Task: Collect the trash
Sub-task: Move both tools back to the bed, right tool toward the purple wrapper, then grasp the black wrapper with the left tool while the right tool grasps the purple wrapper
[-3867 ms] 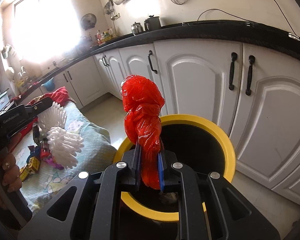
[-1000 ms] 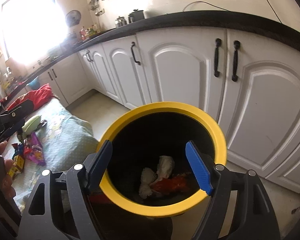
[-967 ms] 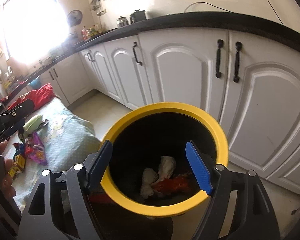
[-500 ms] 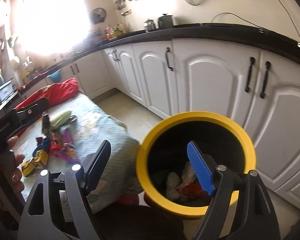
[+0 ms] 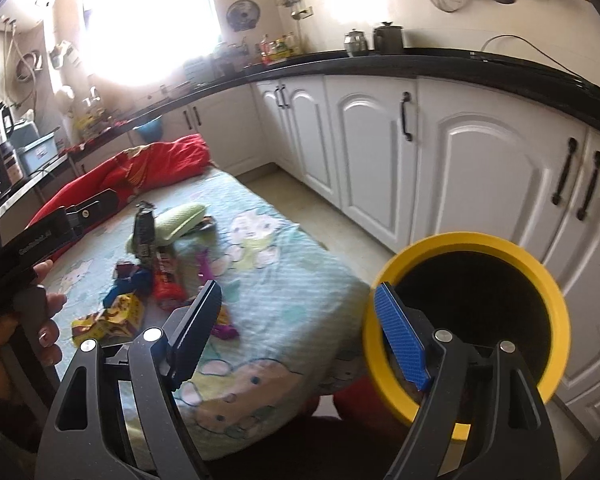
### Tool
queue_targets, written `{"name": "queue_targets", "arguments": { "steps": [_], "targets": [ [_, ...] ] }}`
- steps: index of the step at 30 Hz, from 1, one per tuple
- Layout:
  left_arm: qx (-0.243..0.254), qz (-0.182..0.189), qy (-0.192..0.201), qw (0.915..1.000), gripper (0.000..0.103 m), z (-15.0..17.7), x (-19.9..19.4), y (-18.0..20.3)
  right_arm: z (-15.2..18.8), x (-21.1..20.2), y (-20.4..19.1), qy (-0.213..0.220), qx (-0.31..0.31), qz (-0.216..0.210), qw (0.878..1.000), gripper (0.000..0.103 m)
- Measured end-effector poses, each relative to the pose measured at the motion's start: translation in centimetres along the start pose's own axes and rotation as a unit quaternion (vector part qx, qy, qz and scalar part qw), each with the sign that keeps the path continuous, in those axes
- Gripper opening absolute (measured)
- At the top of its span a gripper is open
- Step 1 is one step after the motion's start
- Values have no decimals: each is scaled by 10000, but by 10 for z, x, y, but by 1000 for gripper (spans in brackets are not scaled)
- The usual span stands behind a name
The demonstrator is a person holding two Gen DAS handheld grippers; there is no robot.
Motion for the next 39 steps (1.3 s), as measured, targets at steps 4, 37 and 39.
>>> {"name": "queue_targets", "arguments": {
  "steps": [4,37,39],
  "targets": [
    [-9,-28,-40,10000,92,0,0,-12,1,15,-19,-130,-112,-169,9997,76],
    [481,83,-1194,9916,27,11,70,-9,21,102,-54,-1122,24,-771,9907,30],
    [473,87,-1189,9917,25,13,69,-10,22,100,-54,-1101,30,-773,9909,29]
  ]
}}
Point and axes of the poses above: each gripper's, at about its wrist camera, not at the fingertips, and x roughly the way its jaws point, y to its right, z to its underside, the point moved 4 cm from there along x, roughly the way its jaws point, and after that the axes turned 7 degrees about x, right-handed, at the moved point
